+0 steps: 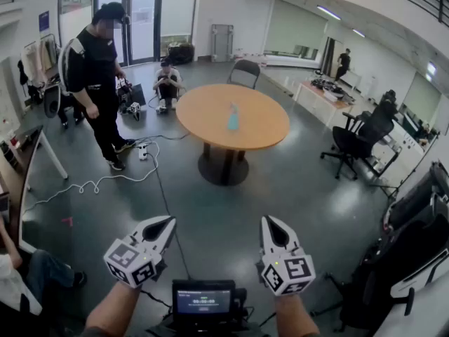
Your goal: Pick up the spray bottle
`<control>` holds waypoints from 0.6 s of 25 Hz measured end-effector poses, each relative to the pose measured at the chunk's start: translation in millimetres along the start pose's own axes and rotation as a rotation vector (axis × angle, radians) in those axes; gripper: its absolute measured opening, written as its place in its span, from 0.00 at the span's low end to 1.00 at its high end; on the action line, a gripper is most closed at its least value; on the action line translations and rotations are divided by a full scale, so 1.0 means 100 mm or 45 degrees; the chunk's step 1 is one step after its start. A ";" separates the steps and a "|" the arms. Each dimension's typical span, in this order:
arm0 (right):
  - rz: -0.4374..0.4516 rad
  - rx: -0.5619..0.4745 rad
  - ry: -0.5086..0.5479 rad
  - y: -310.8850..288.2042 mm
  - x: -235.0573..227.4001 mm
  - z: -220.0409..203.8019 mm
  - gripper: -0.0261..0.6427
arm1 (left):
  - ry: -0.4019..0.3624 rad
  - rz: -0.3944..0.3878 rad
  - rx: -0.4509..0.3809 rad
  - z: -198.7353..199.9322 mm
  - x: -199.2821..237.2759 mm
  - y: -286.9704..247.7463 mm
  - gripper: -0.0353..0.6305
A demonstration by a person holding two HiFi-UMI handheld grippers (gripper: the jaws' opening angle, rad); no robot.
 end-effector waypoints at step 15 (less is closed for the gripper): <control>-0.027 -0.004 -0.015 -0.07 0.09 0.00 0.06 | 0.023 0.064 -0.036 0.02 -0.08 -0.19 0.04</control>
Point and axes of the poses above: the fingertips, and each gripper's own axes: y backward along the fingers, x to its left, z out of its top, the point moved 9 cm from there along y, backward along the fingers, and after that the axes turned 14 degrees about x, right-handed, at the moved point
